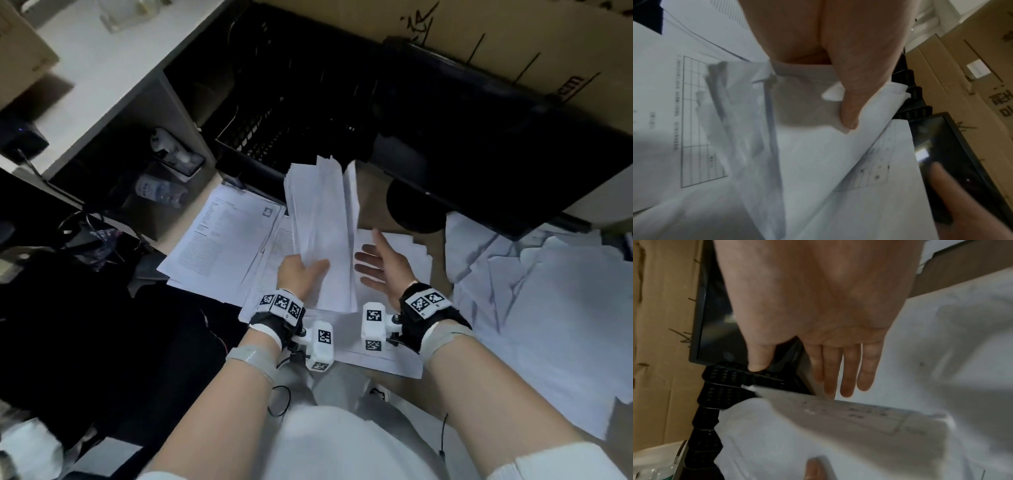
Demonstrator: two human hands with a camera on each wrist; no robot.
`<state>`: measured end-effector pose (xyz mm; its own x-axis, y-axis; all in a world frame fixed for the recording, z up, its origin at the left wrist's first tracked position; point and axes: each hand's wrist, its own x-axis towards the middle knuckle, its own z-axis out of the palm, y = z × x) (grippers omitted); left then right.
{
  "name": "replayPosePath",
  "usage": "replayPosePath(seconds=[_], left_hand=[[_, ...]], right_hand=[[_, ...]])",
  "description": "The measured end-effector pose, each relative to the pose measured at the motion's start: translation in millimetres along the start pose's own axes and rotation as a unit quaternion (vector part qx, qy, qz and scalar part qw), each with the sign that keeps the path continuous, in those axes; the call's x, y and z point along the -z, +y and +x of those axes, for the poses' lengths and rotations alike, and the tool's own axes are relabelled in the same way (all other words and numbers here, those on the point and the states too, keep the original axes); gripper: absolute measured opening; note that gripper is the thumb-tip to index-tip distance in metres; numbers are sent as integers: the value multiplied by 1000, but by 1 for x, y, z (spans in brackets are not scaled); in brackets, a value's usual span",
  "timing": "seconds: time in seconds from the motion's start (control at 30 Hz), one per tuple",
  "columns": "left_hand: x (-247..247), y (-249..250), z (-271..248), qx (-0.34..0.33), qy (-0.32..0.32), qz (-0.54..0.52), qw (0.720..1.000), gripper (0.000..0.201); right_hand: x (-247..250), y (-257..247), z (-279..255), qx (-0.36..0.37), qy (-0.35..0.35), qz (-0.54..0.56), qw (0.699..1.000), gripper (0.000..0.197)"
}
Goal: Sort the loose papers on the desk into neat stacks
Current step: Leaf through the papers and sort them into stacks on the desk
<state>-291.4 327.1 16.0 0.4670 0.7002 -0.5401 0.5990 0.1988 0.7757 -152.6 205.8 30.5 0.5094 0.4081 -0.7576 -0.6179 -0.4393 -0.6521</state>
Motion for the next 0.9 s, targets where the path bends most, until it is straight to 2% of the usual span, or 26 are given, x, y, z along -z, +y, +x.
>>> replayPosePath(seconds=[0.07, 0.1, 0.2, 0.23, 0.37, 0.47, 0.57, 0.7, 0.9], left_hand=[[-16, -5, -12, 8, -4, -5, 1000, 21], [-24, -7, -19, 11, 2, -8, 1000, 24], [-40, -12, -39, 33, 30, -20, 999, 25], [-44, -15, -45, 37, 42, -21, 998, 24], [-50, -18, -60, 55, 105, -35, 992, 18], [-48, -21, -60, 65, 151, -63, 984, 30], [-41, -22, -56, 62, 161, -65, 983, 31], [-25, -28, -46, 55, 147, -49, 986, 31], [42, -43, -18, 76, 182, -17, 980, 29]], right_hand=[[20, 2, -2, -16, 1, -47, 999, 86], [29, 5, -2, -7, 5, -72, 997, 85], [48, 13, -6, 68, 27, -153, 986, 24], [54, 17, -6, 83, 39, -176, 980, 14], [72, 26, -6, 76, 90, -221, 968, 23], [80, 24, -6, 65, 122, -231, 963, 22], [77, 22, -4, 73, 127, -239, 960, 25], [58, 21, 2, 79, 117, -250, 958, 36], [-6, 24, 32, 38, 107, -282, 953, 22]])
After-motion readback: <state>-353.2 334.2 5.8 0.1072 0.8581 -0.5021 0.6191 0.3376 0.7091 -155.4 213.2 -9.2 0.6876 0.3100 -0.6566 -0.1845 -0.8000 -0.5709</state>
